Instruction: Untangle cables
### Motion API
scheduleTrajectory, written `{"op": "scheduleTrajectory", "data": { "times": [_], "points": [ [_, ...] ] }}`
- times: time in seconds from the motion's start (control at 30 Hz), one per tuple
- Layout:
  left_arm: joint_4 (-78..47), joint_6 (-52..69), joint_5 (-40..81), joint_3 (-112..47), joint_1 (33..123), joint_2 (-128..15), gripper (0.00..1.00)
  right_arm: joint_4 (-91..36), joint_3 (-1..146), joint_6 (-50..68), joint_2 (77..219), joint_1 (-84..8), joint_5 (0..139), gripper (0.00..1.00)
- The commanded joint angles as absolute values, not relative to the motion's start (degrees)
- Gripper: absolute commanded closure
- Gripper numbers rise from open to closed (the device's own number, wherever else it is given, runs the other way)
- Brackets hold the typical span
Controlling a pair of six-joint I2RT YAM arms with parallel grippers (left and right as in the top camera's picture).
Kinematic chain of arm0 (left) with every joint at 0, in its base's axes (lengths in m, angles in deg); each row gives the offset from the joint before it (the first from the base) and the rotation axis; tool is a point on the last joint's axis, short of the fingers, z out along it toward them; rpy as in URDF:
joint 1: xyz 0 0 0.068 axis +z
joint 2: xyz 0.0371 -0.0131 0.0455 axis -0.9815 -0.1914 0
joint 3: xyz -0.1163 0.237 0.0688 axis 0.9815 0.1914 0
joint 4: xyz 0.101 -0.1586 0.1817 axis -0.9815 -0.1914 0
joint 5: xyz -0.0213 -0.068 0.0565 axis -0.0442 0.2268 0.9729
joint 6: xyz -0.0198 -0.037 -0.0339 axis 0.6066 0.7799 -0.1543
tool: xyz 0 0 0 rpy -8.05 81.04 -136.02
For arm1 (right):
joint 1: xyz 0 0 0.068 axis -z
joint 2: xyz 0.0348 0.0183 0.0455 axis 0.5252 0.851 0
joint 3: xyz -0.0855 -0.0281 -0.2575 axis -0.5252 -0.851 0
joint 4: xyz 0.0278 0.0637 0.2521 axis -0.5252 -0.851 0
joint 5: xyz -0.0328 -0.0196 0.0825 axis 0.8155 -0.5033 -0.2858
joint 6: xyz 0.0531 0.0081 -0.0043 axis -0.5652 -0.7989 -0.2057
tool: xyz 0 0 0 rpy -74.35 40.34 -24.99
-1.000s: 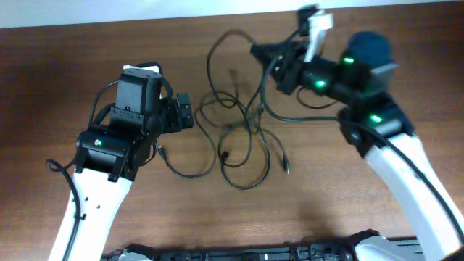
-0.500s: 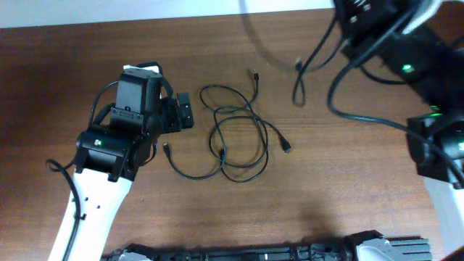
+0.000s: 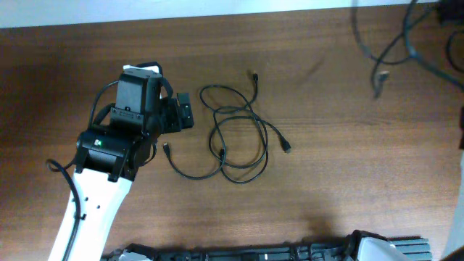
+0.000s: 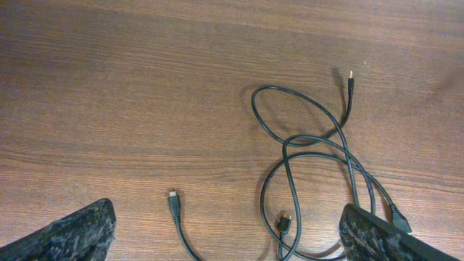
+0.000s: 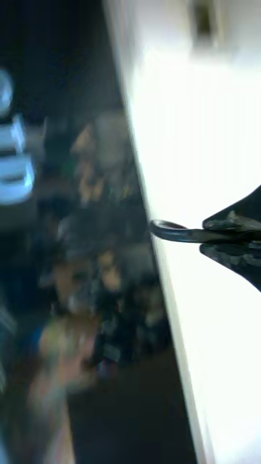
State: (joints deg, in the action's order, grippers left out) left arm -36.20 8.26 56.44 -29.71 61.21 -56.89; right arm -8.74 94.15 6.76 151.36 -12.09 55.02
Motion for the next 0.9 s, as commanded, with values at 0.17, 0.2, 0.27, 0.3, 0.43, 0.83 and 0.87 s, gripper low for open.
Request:
{"op": "scheduleTrajectory", "data": {
  "times": [0.17, 0.2, 0.27, 0.3, 0.43, 0.83, 0.87],
  "points": [
    [-36.3, 8.4, 56.0, -29.9, 61.5, -56.5, 0.01, -19.6, 94.9, 8.2, 154.4, 7.3, 57.4, 0.96],
    [-36.3, 8.4, 56.0, -29.9, 61.5, -56.5, 0.01, -21.5, 94.9, 8.2, 154.8, 9.9, 57.4, 0.96],
    [-36.3, 8.4, 56.0, -29.9, 61.5, -56.5, 0.01, -25.0, 94.9, 8.2, 155.6, 14.2, 57.4, 0.96],
    [-36.3, 8.4, 56.0, -29.9, 61.5, -56.5, 0.01, -26.6, 94.9, 8.2, 156.0, 16.0, 57.4, 0.96],
    [-36.3, 8.4, 56.0, -29.9, 61.5, -56.5, 0.01, -32.7, 94.8, 8.1, 158.4, 23.7, 57.4, 0.96],
    [-36.3, 8.4, 56.0, -29.9, 61.5, -56.5, 0.01, -45.0, 94.8, 7.9, 168.7, 34.6, 57.6, 0.96],
    [-36.3, 8.4, 56.0, -29.9, 61.5, -56.5, 0.01, -45.4, 94.8, 7.9, 169.4, 34.8, 57.6, 0.96]
  ]
}}
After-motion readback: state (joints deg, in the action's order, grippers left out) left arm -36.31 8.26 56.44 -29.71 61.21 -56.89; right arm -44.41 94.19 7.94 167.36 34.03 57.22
